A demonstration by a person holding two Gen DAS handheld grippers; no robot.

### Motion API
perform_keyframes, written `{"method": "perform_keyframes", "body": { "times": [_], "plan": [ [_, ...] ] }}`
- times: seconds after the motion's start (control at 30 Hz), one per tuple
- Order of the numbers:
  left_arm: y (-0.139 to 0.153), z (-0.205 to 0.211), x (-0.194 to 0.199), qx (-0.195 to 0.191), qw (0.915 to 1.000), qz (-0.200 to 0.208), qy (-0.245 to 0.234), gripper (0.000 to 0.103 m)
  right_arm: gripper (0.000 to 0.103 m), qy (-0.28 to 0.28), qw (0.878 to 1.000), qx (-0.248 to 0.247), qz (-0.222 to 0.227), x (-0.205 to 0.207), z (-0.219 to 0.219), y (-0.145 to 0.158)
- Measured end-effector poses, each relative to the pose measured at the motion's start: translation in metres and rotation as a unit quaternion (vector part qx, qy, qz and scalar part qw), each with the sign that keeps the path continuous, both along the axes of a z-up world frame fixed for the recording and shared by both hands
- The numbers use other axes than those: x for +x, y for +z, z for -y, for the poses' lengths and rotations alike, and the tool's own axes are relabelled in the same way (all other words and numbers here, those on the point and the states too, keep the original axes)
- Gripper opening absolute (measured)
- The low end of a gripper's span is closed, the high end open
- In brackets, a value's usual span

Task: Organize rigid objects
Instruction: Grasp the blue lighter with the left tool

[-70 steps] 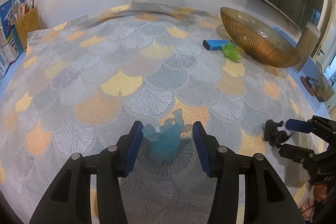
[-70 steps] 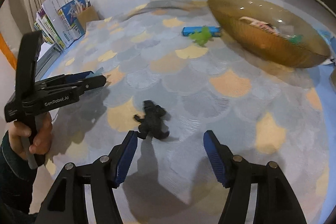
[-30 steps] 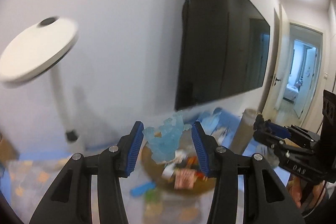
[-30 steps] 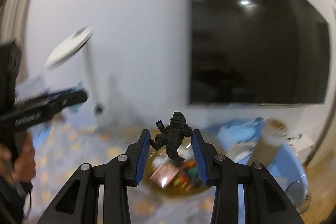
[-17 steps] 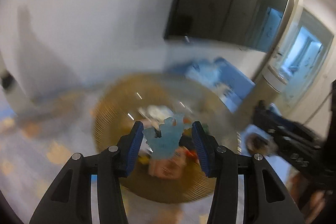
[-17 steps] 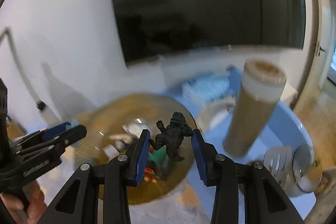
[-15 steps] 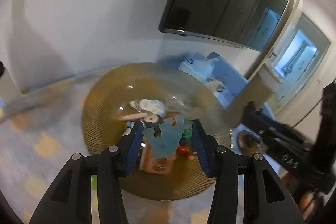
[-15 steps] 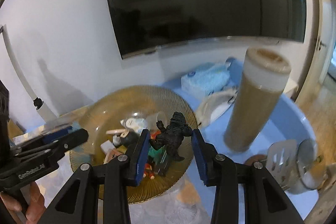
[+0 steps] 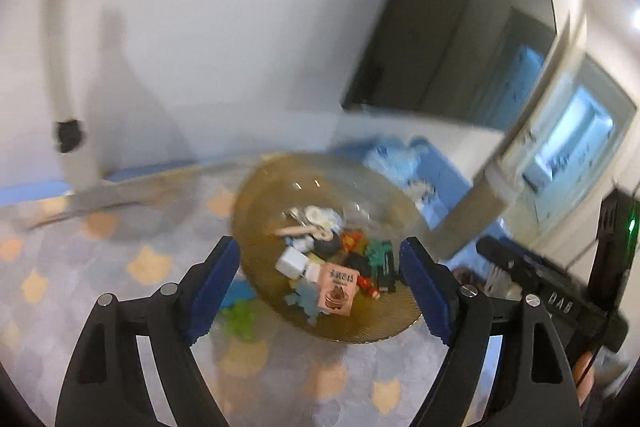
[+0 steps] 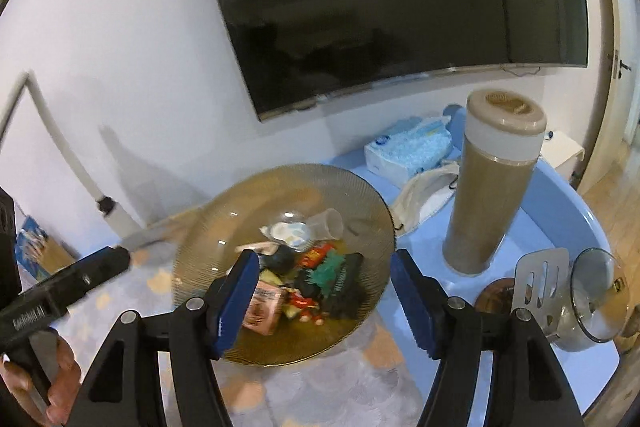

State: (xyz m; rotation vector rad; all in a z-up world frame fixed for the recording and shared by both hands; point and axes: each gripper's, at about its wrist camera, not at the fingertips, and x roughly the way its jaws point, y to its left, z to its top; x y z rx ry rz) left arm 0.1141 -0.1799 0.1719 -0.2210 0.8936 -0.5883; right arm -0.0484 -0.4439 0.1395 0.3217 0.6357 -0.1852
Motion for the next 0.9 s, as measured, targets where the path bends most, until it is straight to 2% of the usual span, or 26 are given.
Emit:
{"method": "perform_keyframes", "body": {
  "times": [0.1,0.17,0.2,0.3,0.4,0.47,0.53,0.57,0.67,0.77,0.9],
  "plan": [
    [0.024,-0.027,-0.016,-0.005,0.9994,0.025,0.023,0.081,0.070,0.022,1.000,0.003,0.017,-0.012,-0.020,0.017],
    [0.035,-0.040,-0.028,0.005,0.9983,0.044,0.039,0.081,0.077,0.049,0.998,-0.001,0.030,-0.021,-0.042,0.024],
    [0.038,-0.047,-0.035,0.009,0.9977,0.052,0.044,0.081,0.080,0.058,0.998,-0.006,0.034,-0.025,-0.053,0.026],
    [0.034,-0.064,-0.055,0.025,0.9968,0.060,0.046,0.081,0.081,0.110,0.993,-0.020,0.036,-0.033,-0.096,0.022],
    [0.007,-0.084,-0.076,0.051,0.9964,0.053,0.042,0.081,0.081,0.145,0.989,-0.026,0.016,-0.036,-0.133,-0.001],
    [-0.025,-0.098,-0.088,0.091,0.9940,0.037,0.050,0.081,0.081,0.169,0.985,-0.028,-0.010,-0.034,-0.154,-0.030],
    [-0.067,-0.109,-0.094,0.139,0.9880,0.004,0.067,0.081,0.081,0.186,0.982,-0.030,-0.033,-0.031,-0.168,-0.058],
    [-0.085,-0.114,-0.096,0.149,0.9861,-0.015,0.073,0.081,0.081,0.190,0.980,-0.036,-0.041,-0.029,-0.173,-0.073],
    [-0.130,-0.127,-0.099,0.142,0.9841,-0.072,0.078,0.081,0.081,0.194,0.978,-0.040,-0.066,-0.018,-0.181,-0.111],
    [-0.150,-0.131,-0.100,0.147,0.9813,-0.094,0.081,0.081,0.081,0.193,0.977,-0.038,-0.080,-0.012,-0.183,-0.133],
    [-0.153,-0.127,-0.106,0.166,0.9807,-0.071,0.075,0.081,0.081,0.184,0.975,-0.061,-0.105,-0.006,-0.183,-0.154]
  ]
}}
